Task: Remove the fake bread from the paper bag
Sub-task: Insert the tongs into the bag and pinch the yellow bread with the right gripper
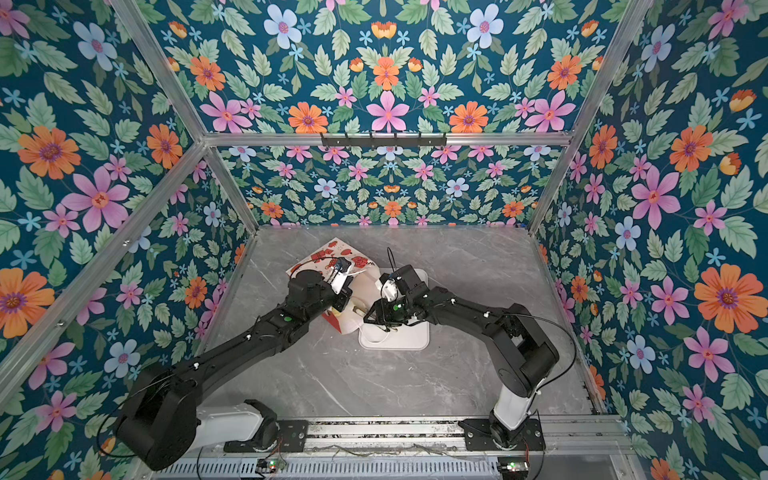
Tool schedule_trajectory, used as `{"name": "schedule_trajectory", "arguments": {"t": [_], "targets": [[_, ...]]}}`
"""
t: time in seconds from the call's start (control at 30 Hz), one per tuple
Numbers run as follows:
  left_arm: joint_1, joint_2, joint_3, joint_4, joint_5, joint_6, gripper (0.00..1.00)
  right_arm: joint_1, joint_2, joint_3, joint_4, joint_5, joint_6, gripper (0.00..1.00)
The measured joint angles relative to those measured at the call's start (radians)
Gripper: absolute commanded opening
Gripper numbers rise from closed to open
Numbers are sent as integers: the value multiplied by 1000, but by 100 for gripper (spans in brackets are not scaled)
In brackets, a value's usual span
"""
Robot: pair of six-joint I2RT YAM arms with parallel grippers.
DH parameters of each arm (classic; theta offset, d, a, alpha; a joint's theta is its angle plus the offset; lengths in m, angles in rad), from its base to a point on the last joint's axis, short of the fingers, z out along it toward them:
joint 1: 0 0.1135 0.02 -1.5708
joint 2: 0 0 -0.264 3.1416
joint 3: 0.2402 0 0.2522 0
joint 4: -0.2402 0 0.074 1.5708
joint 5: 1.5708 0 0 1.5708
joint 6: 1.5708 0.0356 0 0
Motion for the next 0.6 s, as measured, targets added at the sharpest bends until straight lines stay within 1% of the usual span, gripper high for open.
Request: {"name": "schedule_trajectory", "arguments": {"t": [0.27, 0.6], "targets": [[0, 0, 0, 0, 3, 0, 0, -5, 48, 18, 9, -21, 11, 45], [-1, 0, 0, 0, 10, 0, 0, -12, 126, 68, 68, -44, 50, 44]]}}
